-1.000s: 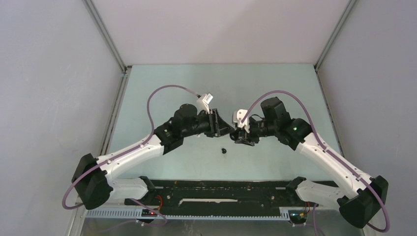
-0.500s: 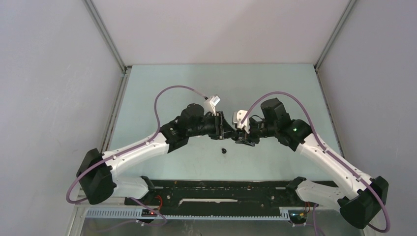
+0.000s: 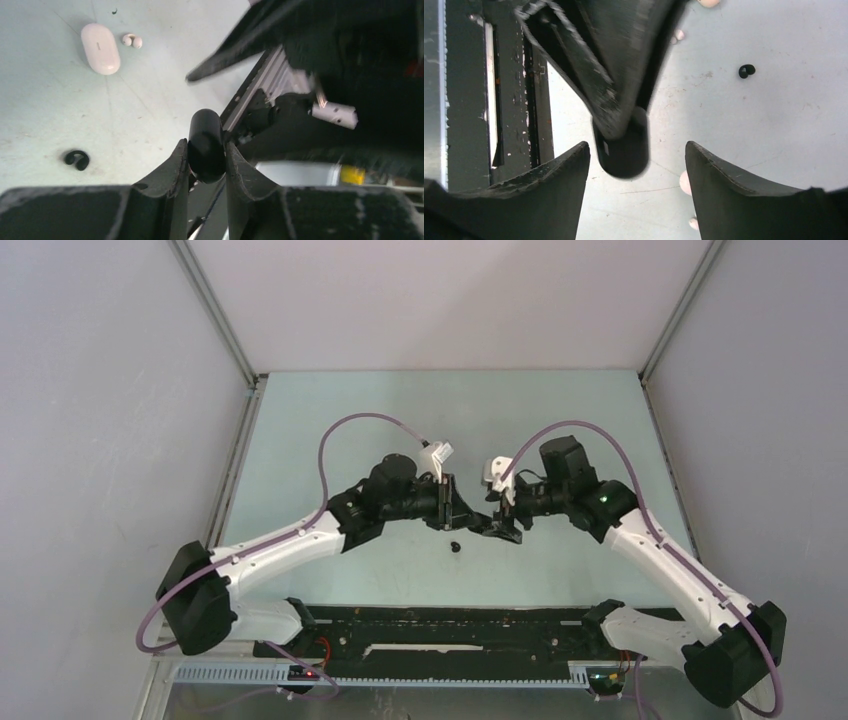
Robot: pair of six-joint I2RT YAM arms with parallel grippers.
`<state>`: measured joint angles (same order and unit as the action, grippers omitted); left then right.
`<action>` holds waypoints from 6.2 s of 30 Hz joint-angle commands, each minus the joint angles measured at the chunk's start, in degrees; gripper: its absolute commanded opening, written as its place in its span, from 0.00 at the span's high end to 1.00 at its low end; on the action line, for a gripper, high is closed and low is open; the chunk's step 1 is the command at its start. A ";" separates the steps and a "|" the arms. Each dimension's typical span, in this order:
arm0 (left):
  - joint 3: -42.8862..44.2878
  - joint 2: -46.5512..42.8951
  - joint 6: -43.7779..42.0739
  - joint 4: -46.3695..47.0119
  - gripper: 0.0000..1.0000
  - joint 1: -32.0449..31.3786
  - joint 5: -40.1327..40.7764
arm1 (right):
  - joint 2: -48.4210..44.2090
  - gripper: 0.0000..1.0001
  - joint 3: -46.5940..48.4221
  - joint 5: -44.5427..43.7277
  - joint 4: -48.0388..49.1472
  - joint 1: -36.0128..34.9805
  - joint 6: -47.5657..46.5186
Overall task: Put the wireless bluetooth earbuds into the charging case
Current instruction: Pick up the charging case at the center of the board.
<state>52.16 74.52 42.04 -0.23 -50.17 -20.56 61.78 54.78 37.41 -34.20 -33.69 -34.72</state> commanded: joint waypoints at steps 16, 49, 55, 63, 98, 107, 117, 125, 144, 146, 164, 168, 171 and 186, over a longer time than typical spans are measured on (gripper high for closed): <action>-19.47 -23.07 -34.18 17.11 0.97 -7.12 -3.57 | 3.94 0.41 4.06 16.98 -15.56 0.11 -5.89; -22.32 -20.28 -34.91 17.50 0.55 -12.21 6.56 | 8.72 0.81 7.66 15.26 -19.83 -3.10 -8.82; -25.62 -15.66 -38.34 24.20 0.51 -14.45 6.09 | 8.86 0.82 6.46 8.96 -19.99 -5.25 -10.47; -27.13 -11.11 -41.02 31.60 0.56 -15.30 5.44 | 10.98 0.81 6.48 4.90 -20.09 -7.78 -11.03; -29.49 -9.01 -37.83 40.48 0.62 -15.31 3.63 | 12.66 0.79 6.43 4.17 -20.43 -9.06 -10.47; -29.74 -8.01 -37.74 40.81 0.59 -15.31 4.09 | 12.21 0.79 6.45 3.91 -20.21 -9.02 -10.28; -29.67 -8.26 -38.06 39.69 0.62 -15.31 4.62 | 12.31 0.79 6.45 3.64 -20.20 -9.03 -10.02; -29.66 -8.00 -37.87 39.76 0.57 -15.31 5.40 | 11.60 0.79 6.48 3.81 -20.38 -8.58 -9.93; -32.65 -8.63 -37.39 43.87 0.63 -15.31 5.09 | 10.70 0.79 5.64 4.08 -19.77 -8.06 -10.02; -32.66 -8.30 -37.32 44.20 0.63 -15.31 5.05 | 10.69 0.79 5.68 4.07 -19.77 -8.12 -10.02; -32.65 -7.10 -36.40 45.48 0.61 -15.31 6.77 | 10.41 0.79 5.68 4.52 -20.00 -7.58 -10.02; -32.63 -6.94 -36.37 45.23 0.60 -15.31 7.01 | 10.29 0.78 5.68 4.52 -19.97 -7.56 -10.02; -32.65 -6.58 -36.17 45.21 0.60 -15.31 7.31 | 10.12 0.78 5.64 4.52 -19.95 -7.52 -10.02; -32.69 -5.06 -35.92 46.76 0.79 -15.31 6.19 | 10.44 0.78 5.61 4.86 -20.12 -7.22 -10.10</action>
<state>19.53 68.84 6.26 43.11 -65.12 -13.74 73.30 60.29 41.60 -55.37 -41.15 -45.08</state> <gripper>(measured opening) 0.321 0.306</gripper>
